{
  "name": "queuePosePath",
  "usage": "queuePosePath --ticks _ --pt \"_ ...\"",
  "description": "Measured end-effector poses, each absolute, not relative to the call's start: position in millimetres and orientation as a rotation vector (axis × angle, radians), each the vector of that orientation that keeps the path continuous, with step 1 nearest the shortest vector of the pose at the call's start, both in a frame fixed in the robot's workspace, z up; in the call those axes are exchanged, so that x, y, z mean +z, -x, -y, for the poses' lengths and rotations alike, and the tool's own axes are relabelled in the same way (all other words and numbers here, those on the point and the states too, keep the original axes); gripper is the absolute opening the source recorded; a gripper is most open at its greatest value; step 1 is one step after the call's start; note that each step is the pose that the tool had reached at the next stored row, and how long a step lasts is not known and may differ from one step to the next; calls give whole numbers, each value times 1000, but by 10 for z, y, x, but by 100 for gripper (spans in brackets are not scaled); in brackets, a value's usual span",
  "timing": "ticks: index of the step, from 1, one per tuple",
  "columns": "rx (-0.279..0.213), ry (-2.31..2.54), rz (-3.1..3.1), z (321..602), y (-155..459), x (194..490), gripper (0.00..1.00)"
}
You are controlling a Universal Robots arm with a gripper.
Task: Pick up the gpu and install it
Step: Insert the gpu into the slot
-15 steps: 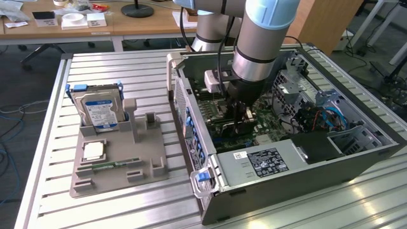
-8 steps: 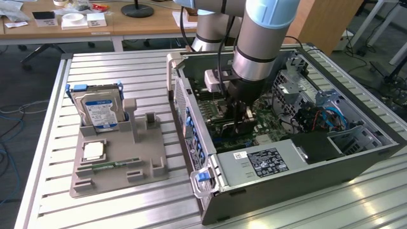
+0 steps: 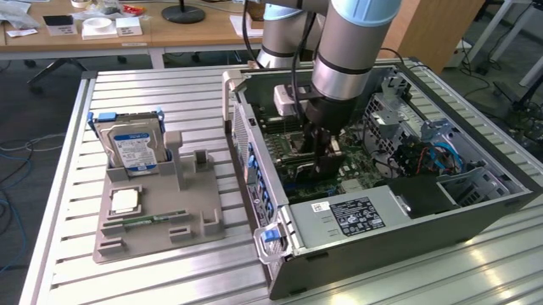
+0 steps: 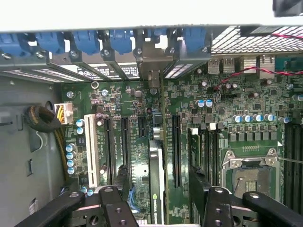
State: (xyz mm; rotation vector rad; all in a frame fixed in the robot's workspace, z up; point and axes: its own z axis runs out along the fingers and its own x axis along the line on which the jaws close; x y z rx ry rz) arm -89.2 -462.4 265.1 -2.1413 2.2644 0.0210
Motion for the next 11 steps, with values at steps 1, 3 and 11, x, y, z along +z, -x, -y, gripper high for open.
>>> queuePosePath --ticks 1,3,11 --pt "21 2141 -2264 4624 892 2666 64" --pt "21 2141 -2264 4624 892 2693 64" --pt "21 2141 -2264 4623 891 2813 64"
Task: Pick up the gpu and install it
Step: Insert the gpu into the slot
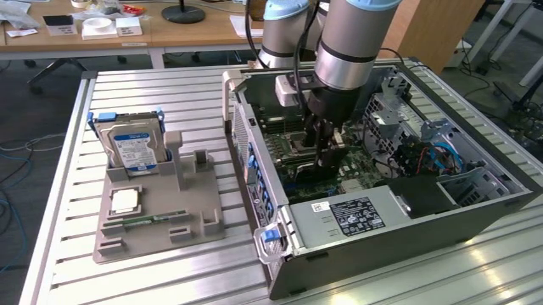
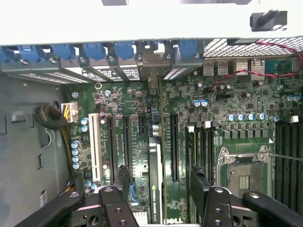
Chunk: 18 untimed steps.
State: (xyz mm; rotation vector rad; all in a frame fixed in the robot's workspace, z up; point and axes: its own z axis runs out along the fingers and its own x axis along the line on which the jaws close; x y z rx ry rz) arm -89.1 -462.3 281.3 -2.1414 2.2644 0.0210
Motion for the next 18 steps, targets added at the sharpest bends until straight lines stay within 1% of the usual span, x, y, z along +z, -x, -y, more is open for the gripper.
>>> queuePosePath --ticks 18 --pt "21 2141 -2265 4623 891 2853 64"
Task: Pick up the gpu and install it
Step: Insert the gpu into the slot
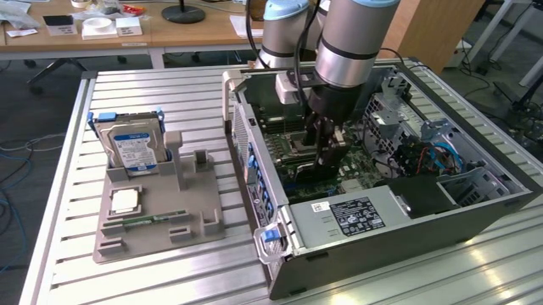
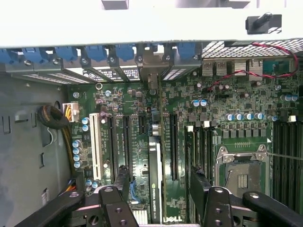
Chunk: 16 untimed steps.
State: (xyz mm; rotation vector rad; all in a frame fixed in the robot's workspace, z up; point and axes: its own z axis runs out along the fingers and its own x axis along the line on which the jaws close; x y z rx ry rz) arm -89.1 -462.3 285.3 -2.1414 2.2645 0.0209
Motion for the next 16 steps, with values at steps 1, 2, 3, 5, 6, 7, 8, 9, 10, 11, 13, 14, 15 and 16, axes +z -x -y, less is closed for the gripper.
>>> queuePosePath --ticks 1,2,3,5,6,7,8,9,10,11,13,14,15,16 --pt "21 2141 -2264 4623 892 2864 64" --pt "21 2141 -2265 4623 892 2877 64" --pt "21 2141 -2264 4623 891 2890 64" --pt "21 2142 -2264 4623 891 2910 64" --pt "21 2142 -2264 4623 892 2919 64" --pt "21 2142 -2264 4623 892 2928 64" --pt "21 2142 -2264 4623 892 2937 64" --pt "21 2142 -2264 4623 892 2947 64" --pt "21 2142 -2264 4623 892 2955 64" --pt "21 2142 -2264 4623 892 2966 64" --pt "21 2142 -2264 4623 892 2980 64" --pt "21 2142 -2264 4623 891 2979 64" --pt "21 2141 -2264 4623 891 2979 64" --pt "21 2142 -2264 4623 891 2980 64"
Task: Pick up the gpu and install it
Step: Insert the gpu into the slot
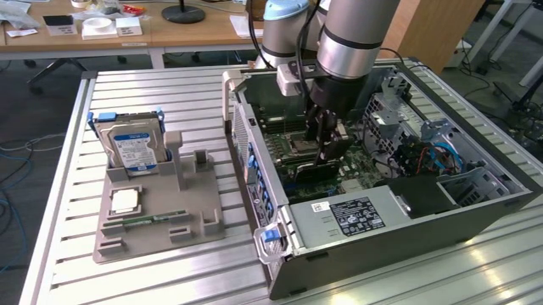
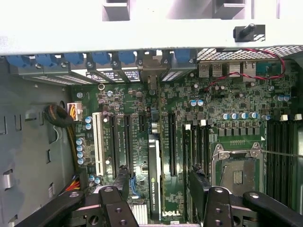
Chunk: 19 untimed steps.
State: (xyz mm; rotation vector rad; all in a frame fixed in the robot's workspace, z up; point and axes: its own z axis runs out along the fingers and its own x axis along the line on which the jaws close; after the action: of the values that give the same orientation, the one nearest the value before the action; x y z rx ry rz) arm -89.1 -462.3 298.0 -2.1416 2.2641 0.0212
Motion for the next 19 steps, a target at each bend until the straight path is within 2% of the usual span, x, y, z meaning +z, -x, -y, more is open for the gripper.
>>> queuePosePath --ticks 19 --pt "22 2191 -2217 4619 889 3028 64"
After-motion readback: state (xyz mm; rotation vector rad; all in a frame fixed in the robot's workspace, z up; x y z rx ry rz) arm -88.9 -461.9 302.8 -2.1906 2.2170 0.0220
